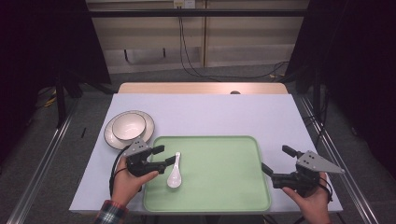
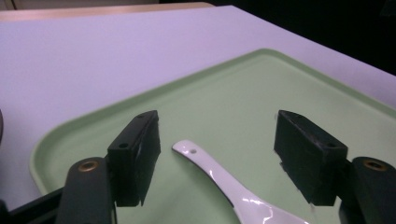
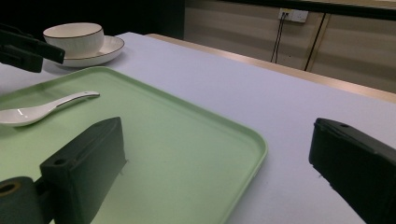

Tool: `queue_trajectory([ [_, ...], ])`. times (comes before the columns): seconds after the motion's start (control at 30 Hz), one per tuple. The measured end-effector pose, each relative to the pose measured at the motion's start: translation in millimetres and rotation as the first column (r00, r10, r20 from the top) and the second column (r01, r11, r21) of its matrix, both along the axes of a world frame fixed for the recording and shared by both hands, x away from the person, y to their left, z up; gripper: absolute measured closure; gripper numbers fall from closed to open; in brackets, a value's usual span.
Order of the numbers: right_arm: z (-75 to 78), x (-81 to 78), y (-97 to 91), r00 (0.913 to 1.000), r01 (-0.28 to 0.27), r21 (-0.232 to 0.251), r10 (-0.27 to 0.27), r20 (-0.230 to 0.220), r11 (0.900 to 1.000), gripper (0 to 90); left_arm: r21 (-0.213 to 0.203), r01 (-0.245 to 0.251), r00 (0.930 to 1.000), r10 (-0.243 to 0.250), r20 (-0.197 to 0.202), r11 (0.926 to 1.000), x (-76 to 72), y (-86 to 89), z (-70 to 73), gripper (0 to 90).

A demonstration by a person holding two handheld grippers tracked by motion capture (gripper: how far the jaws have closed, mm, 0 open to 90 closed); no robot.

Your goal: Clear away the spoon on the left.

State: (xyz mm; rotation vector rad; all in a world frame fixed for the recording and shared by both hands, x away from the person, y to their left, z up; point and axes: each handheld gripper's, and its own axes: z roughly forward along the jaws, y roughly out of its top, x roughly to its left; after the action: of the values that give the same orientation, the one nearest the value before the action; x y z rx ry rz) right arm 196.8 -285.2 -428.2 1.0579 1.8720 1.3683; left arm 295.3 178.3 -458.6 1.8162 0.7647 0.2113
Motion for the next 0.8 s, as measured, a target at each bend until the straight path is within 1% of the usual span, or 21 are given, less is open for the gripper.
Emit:
queue_trajectory([
  [0.03,-0.2,0.1,-0.1,1.0,0.006,-0.002,-0.006,0.001,1.0,3.1,0.005,0.0,1.0,0.0,0.008,1.0,-0.1,1.0,1.1,29.4],
  [0.07,-0.3,0.3,-0.2,1.0,0.004,-0.001,-0.004,0.001,1.0,3.1,-0.005,0.003,0.9999,-0.003,0.012,1.0,0.0,1.4,1.8,28.1],
  [0.1,-0.4,0.2,-0.3,1.0,0.005,-0.002,-0.005,0.001,1.0,3.1,0.01,-0.017,0.9997,0.017,0.02,0.9998,-1.0,1.9,3.1,26.5],
  [0.13,-0.4,0.3,-0.4,1.0,0.006,-0.002,-0.006,0.001,1.0,3.1,0.007,-0.011,0.9997,0.011,0.024,0.9999,-0.7,3.0,3.6,24.8],
  [0.17,-0.5,0.1,-0.4,1.0,0.006,-0.001,-0.006,-0.002,1.0,3.1,0.011,-0.016,0.9995,0.016,0.026,0.9998,-1.0,4.4,4.5,23.9],
  [0.2,-0.5,0.0,-0.5,1.0,0.008,-0.001,-0.008,-0.003,1.0,3.1,0.003,-0.021,0.9993,0.02,0.031,0.9998,-1.0,5.3,4.8,22.9],
  [0.23,-0.6,0.0,-0.6,1.0,0.009,0.0,-0.009,-0.003,1.0,3.1,-0.015,-0.005,0.9993,0.005,0.037,0.9999,-0.1,6.5,4.9,21.9],
  [0.27,-0.7,0.1,-0.8,1.0,0.008,0.002,-0.008,-0.006,1.0,3.1,0.002,-0.031,0.9986,0.03,0.043,0.9995,-1.4,7.7,6.8,21.2],
  [0.3,-0.9,0.2,-1.6,0.9999,0.005,0.002,-0.005,-0.01,1.0,3.0,-0.008,-0.036,0.9982,0.036,0.047,0.9993,-1.6,8.5,7.7,19.5],
  [0.37,-1.2,0.3,-1.7,0.9999,0.006,0.005,-0.006,-0.01,1.0,3.0,-0.02,-0.018,0.9979,0.02,0.061,0.9996,-1.3,11.6,9.3,19.0],
  [0.4,-1.4,0.3,-1.8,0.9999,0.009,0.004,-0.009,-0.009,1.0,3.0,-0.013,-0.036,0.997,0.037,0.068,0.9993,-2.3,12.4,10.8,18.1],
  [0.47,-1.6,0.5,-2.4,0.9999,0.008,0.005,-0.008,-0.011,1.0,3.0,-0.031,-0.038,0.9967,0.04,0.07,0.9988,-2.7,14.1,12.7,17.1],
  [0.5,-2.0,0.7,-2.4,0.9999,0.009,0.005,-0.009,-0.012,0.9999,2.9,-0.031,-0.043,0.9961,0.045,0.075,0.9986,-3.0,15.2,13.7,16.5],
  [0.53,-2.0,0.7,-2.4,0.9999,0.009,0.005,-0.009,-0.012,0.9999,2.9,-0.027,-0.033,0.996,0.035,0.082,0.9991,-2.5,16.8,14.5,16.5],
  [0.63,-2.5,0.9,-2.7,0.9999,0.007,0.006,-0.007,-0.015,1.0,2.8,-0.038,-0.041,0.9954,0.044,0.085,0.9984,-3.1,18.6,15.8,15.9],
  [0.7,-2.7,0.9,-3.6,0.9998,0.008,0.013,-0.008,-0.017,0.9999,2.8,-0.037,-0.034,0.9953,0.037,0.089,0.9987,-3.4,19.7,16.5,15.8],
  [0.77,-2.9,1.1,-3.7,0.9998,0.006,0.017,-0.005,-0.018,0.9998,2.8,-0.027,-0.03,0.9947,0.033,0.098,0.9992,-4.2,22.0,17.8,15.8],
  [0.8,-2.9,1.1,-3.8,0.9998,0.012,0.018,-0.012,-0.017,0.9998,2.8,-0.033,-0.038,0.9943,0.041,0.098,0.9987,-4.6,22.0,18.1,15.7],
])
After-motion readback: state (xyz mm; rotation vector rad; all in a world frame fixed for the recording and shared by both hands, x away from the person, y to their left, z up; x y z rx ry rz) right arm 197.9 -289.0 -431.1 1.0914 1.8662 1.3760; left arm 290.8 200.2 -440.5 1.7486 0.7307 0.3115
